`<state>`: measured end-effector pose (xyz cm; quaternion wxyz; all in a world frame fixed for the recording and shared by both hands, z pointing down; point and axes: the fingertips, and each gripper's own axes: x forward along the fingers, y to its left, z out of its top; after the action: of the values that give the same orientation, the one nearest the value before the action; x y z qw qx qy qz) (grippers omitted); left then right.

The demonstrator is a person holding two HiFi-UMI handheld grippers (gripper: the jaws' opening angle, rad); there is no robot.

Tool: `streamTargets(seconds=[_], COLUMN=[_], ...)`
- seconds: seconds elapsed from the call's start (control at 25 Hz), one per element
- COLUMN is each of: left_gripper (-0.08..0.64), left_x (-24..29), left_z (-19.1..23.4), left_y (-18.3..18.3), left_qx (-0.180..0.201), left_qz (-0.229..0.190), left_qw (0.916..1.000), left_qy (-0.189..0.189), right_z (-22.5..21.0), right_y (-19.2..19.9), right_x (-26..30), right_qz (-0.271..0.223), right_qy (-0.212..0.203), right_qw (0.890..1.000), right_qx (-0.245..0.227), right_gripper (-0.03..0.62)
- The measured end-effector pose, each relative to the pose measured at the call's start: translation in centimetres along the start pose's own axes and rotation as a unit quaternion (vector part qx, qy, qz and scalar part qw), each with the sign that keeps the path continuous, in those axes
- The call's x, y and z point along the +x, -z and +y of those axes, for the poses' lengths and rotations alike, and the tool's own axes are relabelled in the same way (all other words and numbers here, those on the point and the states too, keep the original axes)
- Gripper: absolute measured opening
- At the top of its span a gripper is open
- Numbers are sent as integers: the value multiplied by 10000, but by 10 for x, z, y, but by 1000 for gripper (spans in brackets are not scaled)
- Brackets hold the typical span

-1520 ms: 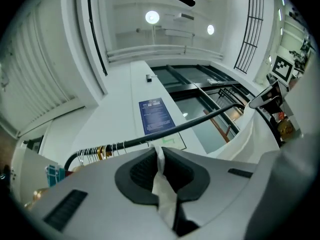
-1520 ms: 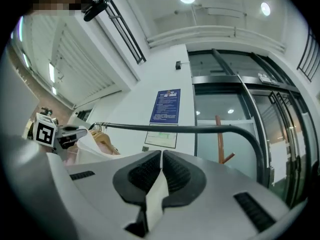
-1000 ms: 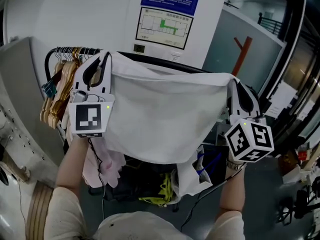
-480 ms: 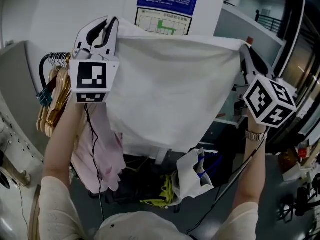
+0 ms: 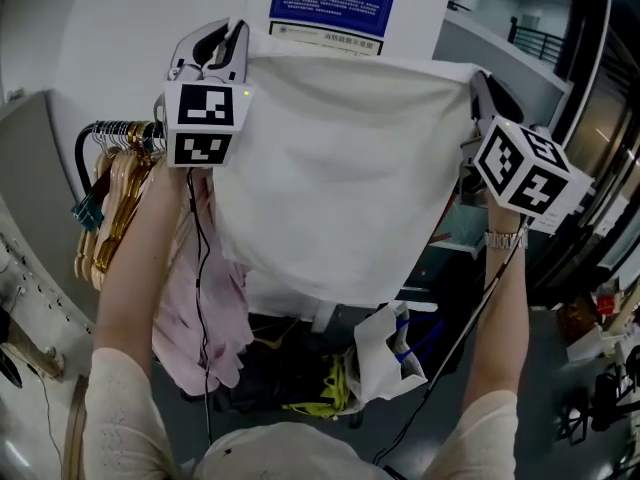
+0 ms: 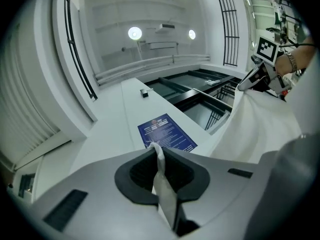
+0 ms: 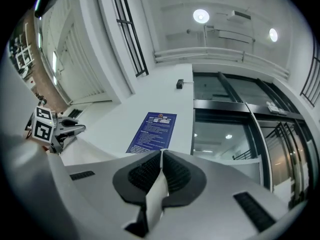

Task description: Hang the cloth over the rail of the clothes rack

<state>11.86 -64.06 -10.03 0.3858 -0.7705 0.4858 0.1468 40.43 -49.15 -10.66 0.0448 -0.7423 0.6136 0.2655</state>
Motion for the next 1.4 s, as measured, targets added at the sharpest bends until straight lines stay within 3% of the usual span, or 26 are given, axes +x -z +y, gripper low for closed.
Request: streamTargets(seconds=[0.28, 0.48, 0.76, 1.0, 1.16, 1.4], left_gripper=[26, 26, 41, 123, 164, 170], left_x=[42, 45, 53, 52, 50, 51], left_z=[-5, -22, -36, -52, -60, -69], left_y=[25, 50, 64, 83, 88, 103], left_qx=[34, 198, 413, 585, 957, 1340], left_qz=[399, 835, 1296, 1840, 1997, 2350], left_qw=[9992, 9955, 9873, 9733, 9656, 9508], left_qy=[65, 411, 815, 1243, 1363, 1510], right_z=[-11, -5, 3, 9, 12, 15], right_y=[13, 54, 77, 94, 99, 108], right_x=[46, 56, 67, 70, 73, 69], right_qz=[205, 653, 1014, 1455, 1576, 1878], right_qy=[-60, -374, -324, -713, -868, -1276], right_qw=[9997, 9968, 9943, 9863, 9824, 9738], right_qx=[-92, 259, 98, 323, 495, 145], right_gripper=[26, 27, 43, 100, 115, 117])
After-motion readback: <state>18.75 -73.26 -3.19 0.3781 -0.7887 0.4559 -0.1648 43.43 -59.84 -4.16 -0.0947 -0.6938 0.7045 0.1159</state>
